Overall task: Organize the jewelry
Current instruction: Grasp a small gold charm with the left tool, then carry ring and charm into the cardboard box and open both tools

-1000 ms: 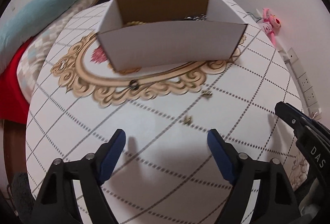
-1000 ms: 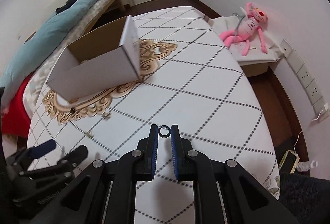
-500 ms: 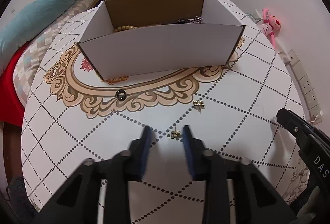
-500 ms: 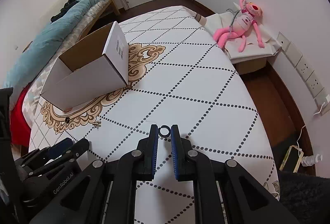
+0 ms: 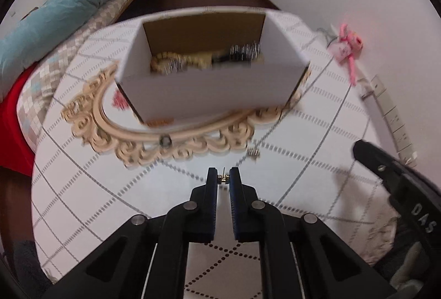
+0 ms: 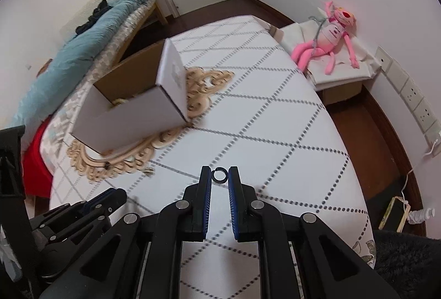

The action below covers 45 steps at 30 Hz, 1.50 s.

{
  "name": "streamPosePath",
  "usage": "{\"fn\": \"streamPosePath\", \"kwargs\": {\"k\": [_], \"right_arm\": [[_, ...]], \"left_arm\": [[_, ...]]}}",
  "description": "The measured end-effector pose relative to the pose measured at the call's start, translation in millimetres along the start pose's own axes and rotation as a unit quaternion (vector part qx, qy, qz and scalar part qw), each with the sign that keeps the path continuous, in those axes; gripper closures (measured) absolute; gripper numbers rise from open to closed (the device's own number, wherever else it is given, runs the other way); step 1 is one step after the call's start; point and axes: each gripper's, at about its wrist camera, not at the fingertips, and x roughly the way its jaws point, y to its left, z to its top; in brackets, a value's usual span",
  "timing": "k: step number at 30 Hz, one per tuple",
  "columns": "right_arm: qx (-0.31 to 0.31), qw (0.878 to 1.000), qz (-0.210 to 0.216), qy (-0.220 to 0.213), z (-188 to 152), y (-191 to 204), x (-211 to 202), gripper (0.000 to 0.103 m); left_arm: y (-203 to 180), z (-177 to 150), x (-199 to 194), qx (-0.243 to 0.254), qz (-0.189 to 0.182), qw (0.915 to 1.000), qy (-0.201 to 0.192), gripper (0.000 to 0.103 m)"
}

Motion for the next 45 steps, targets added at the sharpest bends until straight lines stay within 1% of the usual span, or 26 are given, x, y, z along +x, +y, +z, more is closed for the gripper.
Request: {"fn": "streamPosePath", "kwargs": {"k": [2, 5, 7, 9, 11, 14, 18, 21, 22, 23, 24, 25, 26, 28, 30, 31, 33, 34, 35, 36, 37, 38, 39, 40, 43, 45], "right_arm": [[-0.002, 1.000, 0.020, -0.004, 11, 8, -6, 0.090], [-0.017, 0.998, 0.055, -0.009, 37, 27, -11, 0.090], [-0.030, 0.997, 0.077, -0.002, 60, 43, -6, 0.090], [-0.044, 0.995, 0.090, 0.008, 81, 58, 5, 0.090], [-0.058, 0.994, 0.091, 0.020, 100, 70, 19, 0.090], [-0.075, 0.992, 0.090, 0.050, 127, 84, 47, 0.090], [-0.098, 0.988, 0.080, 0.088, 146, 97, 78, 0.090], [-0.107, 0.982, 0.073, 0.136, 150, 104, 99, 0.089], [-0.107, 0.981, 0.074, 0.147, 151, 104, 102, 0.089], [-0.108, 0.980, 0.073, 0.151, 151, 105, 103, 0.089], [-0.110, 0.980, 0.068, 0.148, 152, 104, 103, 0.082], [-0.110, 0.981, 0.063, 0.144, 152, 103, 101, 0.077], [-0.107, 0.982, 0.065, 0.142, 153, 102, 100, 0.068], [-0.101, 0.984, 0.057, 0.133, 155, 97, 94, 0.067], [-0.091, 0.986, 0.061, 0.124, 157, 93, 88, 0.067], [-0.091, 0.987, 0.053, 0.120, 157, 90, 85, 0.067], [-0.100, 0.989, 0.031, 0.108, 157, 90, 81, 0.065], [-0.108, 0.989, 0.011, 0.103, 156, 90, 79, 0.062], [-0.118, 0.988, -0.011, 0.101, 153, 92, 79, 0.049], [-0.125, 0.987, -0.025, 0.100, 151, 91, 78, 0.031], [-0.137, 0.985, -0.047, 0.098, 146, 92, 78, 0.021], [-0.144, 0.983, -0.060, 0.097, 143, 93, 77, 0.006], [-0.149, 0.982, -0.071, 0.096, 139, 93, 77, 0.003], [-0.153, 0.980, -0.083, 0.097, 134, 93, 78, 0.003], [-0.151, 0.979, -0.092, 0.100, 126, 91, 79, 0.003], [-0.152, 0.979, -0.100, 0.095, 122, 92, 76, 0.000]], "left_arm": [[6, 17, -14, -0.008, -0.014, 0.9998, -0.008, 0.097], [19, 47, -24, -0.025, -0.039, 0.9989, -0.003, 0.097], [26, 67, -23, -0.030, -0.046, 0.9985, 0.004, 0.097], [34, 89, -17, -0.029, -0.044, 0.9985, 0.014, 0.097], [40, 106, -8, -0.027, -0.037, 0.9987, 0.022, 0.097], [50, 125, 9, -0.026, -0.029, 0.9984, 0.040, 0.097], [63, 144, 26, -0.039, -0.019, 0.9969, 0.065, 0.095], [68, 151, 31, -0.050, -0.023, 0.9954, 0.078, 0.094], [68, 152, 30, -0.051, -0.020, 0.9955, 0.077, 0.091], [68, 153, 28, -0.049, -0.011, 0.9960, 0.073, 0.082], [68, 154, 26, -0.046, 0.000, 0.9966, 0.069, 0.073], [68, 155, 24, -0.045, 0.004, 0.9969, 0.064, 0.051], [70, 156, 21, -0.047, 0.011, 0.9973, 0.057, 0.036], [73, 157, 14, -0.049, 0.022, 0.9976, 0.044, 0.035], [77, 157, 10, -0.049, 0.030, 0.9976, 0.038, 0.035], [79, 156, 9, -0.049, 0.033, 0.9977, 0.035, 0.033], [83, 154, 5, -0.048, 0.044, 0.9976, 0.023, 0.017], [86, 151, 4, -0.049, 0.050, 0.9974, 0.018, 0.006], [88, 149, 4, -0.050, 0.054, 0.9972, 0.016, 0.001], [89, 147, 4, -0.051, 0.058, 0.9969, 0.015, 0.001], [91, 144, 5, -0.052, 0.062, 0.9966, 0.015, 0.001], [92, 141, 5, -0.052, 0.064, 0.9965, 0.015, 0.001], [92, 138, 5, -0.051, 0.066, 0.9964, 0.014, 0.001], [93, 135, 6, -0.050, 0.069, 0.9962, 0.014, 0.001], [91, 125, 8, -0.049, 0.071, 0.9960, 0.020, 0.000], [89, 121, 8, -0.048, 0.073, 0.9960, 0.020, 0.000]]}}
